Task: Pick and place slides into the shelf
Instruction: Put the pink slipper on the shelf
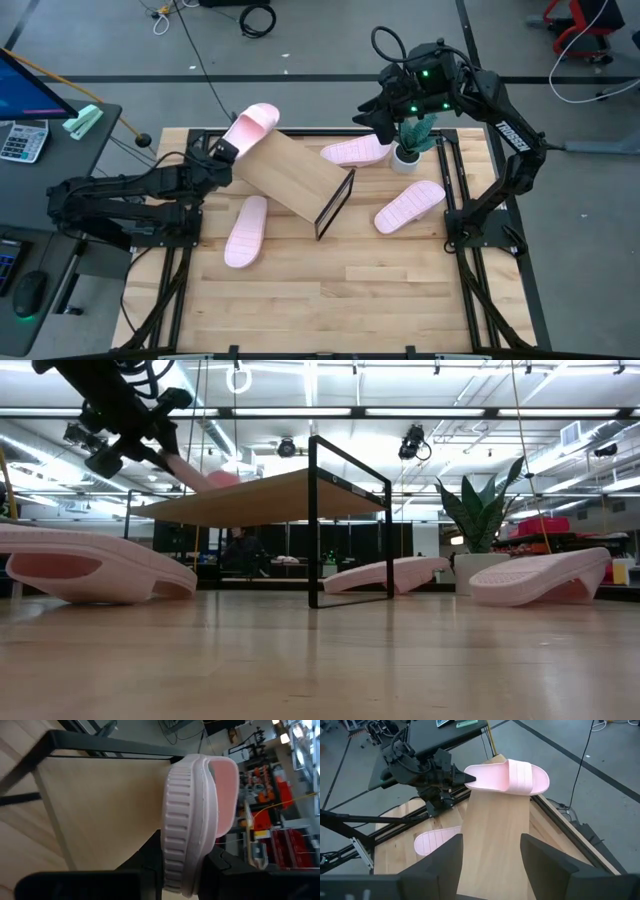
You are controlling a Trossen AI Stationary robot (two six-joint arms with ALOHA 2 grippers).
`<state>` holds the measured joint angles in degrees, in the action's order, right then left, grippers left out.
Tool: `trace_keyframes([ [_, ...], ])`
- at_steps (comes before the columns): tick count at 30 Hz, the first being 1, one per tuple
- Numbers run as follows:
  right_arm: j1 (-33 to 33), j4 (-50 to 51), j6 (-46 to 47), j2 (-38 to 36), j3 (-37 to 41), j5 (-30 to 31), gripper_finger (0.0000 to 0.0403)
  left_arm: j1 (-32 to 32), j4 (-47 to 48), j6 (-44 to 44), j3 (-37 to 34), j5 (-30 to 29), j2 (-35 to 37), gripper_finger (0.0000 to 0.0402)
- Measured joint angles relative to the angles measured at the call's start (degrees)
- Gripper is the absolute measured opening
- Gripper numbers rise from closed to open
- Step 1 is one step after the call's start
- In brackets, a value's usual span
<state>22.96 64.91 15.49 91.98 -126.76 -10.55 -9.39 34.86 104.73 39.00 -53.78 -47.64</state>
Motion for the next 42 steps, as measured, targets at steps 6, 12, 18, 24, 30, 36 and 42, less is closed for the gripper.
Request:
trace_keyframes([
  [6,0.0,0.0,0.0,0.0,0.0,0.0,0.0203,-0.02,0.96,-0.66,0.0,0.18,-0.42,0.0075],
  [12,0.0,-0.02,0.0,0.0,0.0,0.0,0.0203,-0.04,0.74,-0.45,0.0,1.51,-0.93,0.0075],
  [18,0.0,-0.09,0.02,0.0,0.0,0.0,0.0203,-0.04,0.39,2.77,0.0,2.36,-1.59,0.0075],
  [24,0.0,-0.18,0.01,0.0,0.0,0.0,0.0203,-0.02,0.45,4.39,0.0,2.62,-1.77,0.0075],
  [30,0.0,-0.18,0.0,0.0,0.0,0.01,0.0203,-0.02,0.47,4.49,0.0,3.64,-1.77,0.0101],
  [36,0.0,-0.18,0.02,0.0,0.0,0.0,0.0203,0.02,0.55,5.94,0.0,6.32,-1.84,0.018],
  [42,0.0,-0.12,0.0,0.0,0.0,0.0,0.0203,0.02,0.08,5.85,-0.02,6.51,-1.52,0.0204],
])
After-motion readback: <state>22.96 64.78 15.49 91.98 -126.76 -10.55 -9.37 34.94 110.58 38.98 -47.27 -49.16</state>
